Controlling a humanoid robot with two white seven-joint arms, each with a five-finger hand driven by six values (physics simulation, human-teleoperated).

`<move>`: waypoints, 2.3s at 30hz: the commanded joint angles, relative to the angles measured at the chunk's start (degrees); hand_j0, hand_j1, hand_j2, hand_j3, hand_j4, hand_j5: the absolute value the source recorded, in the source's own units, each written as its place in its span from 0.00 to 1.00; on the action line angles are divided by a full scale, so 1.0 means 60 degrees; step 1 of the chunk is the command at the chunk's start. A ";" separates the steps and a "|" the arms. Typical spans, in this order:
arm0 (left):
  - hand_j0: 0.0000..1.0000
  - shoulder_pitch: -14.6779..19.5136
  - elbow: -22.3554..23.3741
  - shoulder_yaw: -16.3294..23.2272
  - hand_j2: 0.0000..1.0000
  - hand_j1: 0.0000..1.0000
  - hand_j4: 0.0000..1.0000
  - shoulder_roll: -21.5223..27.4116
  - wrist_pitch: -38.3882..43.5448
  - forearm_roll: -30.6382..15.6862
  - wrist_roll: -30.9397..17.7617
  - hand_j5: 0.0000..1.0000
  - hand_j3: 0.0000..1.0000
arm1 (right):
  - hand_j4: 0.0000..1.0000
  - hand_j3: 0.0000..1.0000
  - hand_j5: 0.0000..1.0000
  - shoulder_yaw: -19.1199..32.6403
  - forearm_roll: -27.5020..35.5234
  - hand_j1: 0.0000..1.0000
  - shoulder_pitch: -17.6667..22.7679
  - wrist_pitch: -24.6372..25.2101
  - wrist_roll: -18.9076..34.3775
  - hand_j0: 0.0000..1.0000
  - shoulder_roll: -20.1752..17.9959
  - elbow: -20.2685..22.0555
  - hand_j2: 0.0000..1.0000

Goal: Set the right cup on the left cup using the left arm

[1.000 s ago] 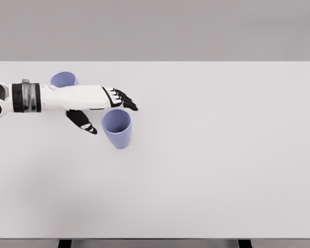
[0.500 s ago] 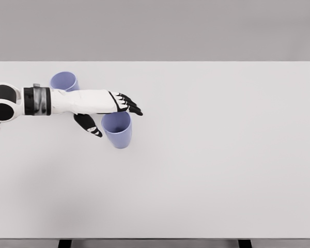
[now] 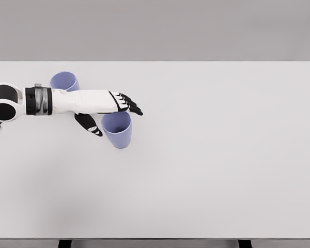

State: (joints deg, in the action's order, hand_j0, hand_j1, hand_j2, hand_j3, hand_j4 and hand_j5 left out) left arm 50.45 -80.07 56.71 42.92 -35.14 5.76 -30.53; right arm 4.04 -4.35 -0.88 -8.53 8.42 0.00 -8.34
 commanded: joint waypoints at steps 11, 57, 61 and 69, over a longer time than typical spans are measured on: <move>0.82 -0.0132 0.0015 -0.0003 0.82 0.82 0.82 -0.0093 0.0023 0.0094 0.0005 0.82 0.82 | 1.00 1.00 1.00 0.0000 -0.0007 1.00 0.0000 0.0001 0.0003 1.00 0.0000 -0.0001 1.00; 0.59 0.1670 -0.0409 -0.0472 0.59 0.59 0.59 0.2251 0.0023 -0.1868 -0.0039 0.59 0.59 | 1.00 1.00 1.00 0.0000 -0.0007 1.00 0.0015 0.0001 0.0003 1.00 0.0000 -0.0001 1.00; 0.60 0.1904 -0.0278 -0.0443 0.60 0.60 0.60 0.2397 0.0023 -0.1883 -0.0113 0.60 0.60 | 1.00 1.00 1.00 0.0000 -0.0007 1.00 0.0015 0.0001 0.0003 1.00 0.0000 -0.0001 1.00; 0.60 0.2402 0.0689 -0.0311 0.60 0.60 0.60 0.2383 0.0023 -0.1869 -0.0113 0.60 0.60 | 1.00 1.00 1.00 0.0000 -0.0007 1.00 0.0000 0.0001 0.0003 1.00 0.0000 -0.0001 1.00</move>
State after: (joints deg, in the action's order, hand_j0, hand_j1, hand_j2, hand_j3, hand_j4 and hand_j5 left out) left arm 65.13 -77.69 54.69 57.18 -35.13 -5.24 -31.27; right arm 4.04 -4.36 -0.88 -8.53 8.42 0.00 -8.34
